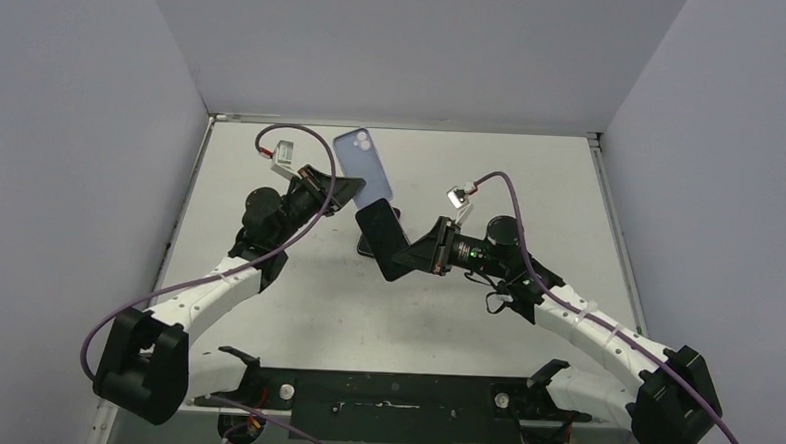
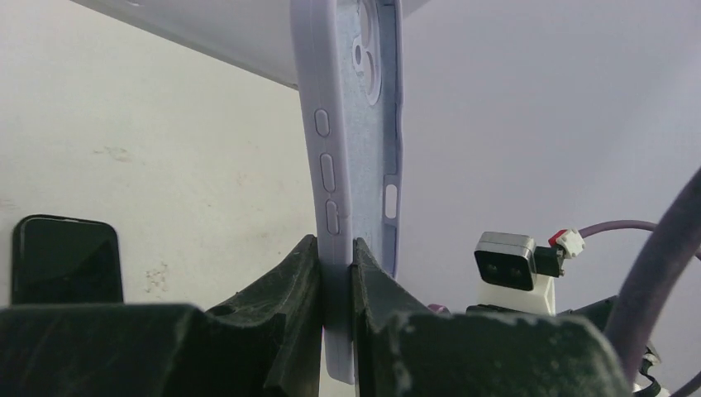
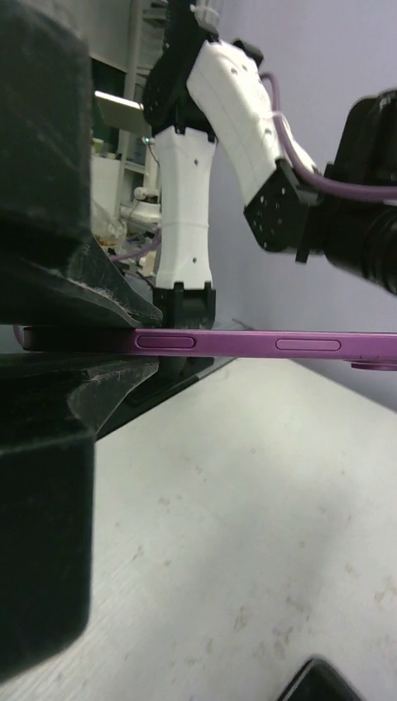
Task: Take the phone out of the phone case
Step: Remove the phone case from the phone, then place the phone at the center of the board, then place the phone case at the center of the board.
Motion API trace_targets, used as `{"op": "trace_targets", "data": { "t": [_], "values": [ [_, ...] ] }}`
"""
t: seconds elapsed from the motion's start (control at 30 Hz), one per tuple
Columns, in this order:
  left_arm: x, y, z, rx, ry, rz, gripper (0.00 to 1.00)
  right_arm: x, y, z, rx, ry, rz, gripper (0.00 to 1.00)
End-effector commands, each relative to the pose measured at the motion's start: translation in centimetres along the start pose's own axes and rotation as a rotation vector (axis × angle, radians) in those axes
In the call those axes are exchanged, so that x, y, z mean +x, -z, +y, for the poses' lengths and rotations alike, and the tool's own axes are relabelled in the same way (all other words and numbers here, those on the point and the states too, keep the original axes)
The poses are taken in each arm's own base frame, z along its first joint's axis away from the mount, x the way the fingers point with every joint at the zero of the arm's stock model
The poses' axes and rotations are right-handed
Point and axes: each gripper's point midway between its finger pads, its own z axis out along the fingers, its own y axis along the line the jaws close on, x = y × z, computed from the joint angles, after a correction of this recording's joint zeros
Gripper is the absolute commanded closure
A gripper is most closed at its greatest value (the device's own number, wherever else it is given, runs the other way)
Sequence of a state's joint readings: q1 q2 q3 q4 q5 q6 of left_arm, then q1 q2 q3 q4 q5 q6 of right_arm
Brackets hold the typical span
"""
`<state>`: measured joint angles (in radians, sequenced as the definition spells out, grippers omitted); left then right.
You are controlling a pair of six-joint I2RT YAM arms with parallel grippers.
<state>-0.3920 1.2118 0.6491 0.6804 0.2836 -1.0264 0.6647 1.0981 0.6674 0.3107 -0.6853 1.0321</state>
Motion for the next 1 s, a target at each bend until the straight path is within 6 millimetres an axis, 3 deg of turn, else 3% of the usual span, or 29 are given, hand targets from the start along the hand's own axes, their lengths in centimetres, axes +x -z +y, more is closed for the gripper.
{"op": "trace_targets", "data": {
  "t": [0.0, 0.37, 0.5, 0.77, 0.97],
  "values": [
    [-1.6, -0.5, 1.6, -0.05, -0.126, 0.003, 1.0, -2.4, 1.9, -2.3, 0.073, 0.06, -0.049, 1.0],
    [-0.9, 2.9, 14.0, -0.325, -0.177, 0.337, 1.0, -10.7, 10.5, -14.4, 0.38, -0.003, -0.302, 1.0],
    [-1.9, 3.7, 17.9, -0.429, -0.203, 0.4, 1.0, -13.8, 13.5, -18.3, 0.47, -0.016, -0.404, 1.0],
    [-0.6, 3.8, 24.6, -0.571, -0.179, 0.571, 1.0, -15.7, 13.1, -25.2, 0.542, -0.052, -0.372, 1.0],
    [-0.9, 2.7, 27.7, -0.627, -0.178, 0.598, 0.97, -16.8, 11.7, -28.7, 0.531, -0.09, -0.352, 1.0]
  ]
}}
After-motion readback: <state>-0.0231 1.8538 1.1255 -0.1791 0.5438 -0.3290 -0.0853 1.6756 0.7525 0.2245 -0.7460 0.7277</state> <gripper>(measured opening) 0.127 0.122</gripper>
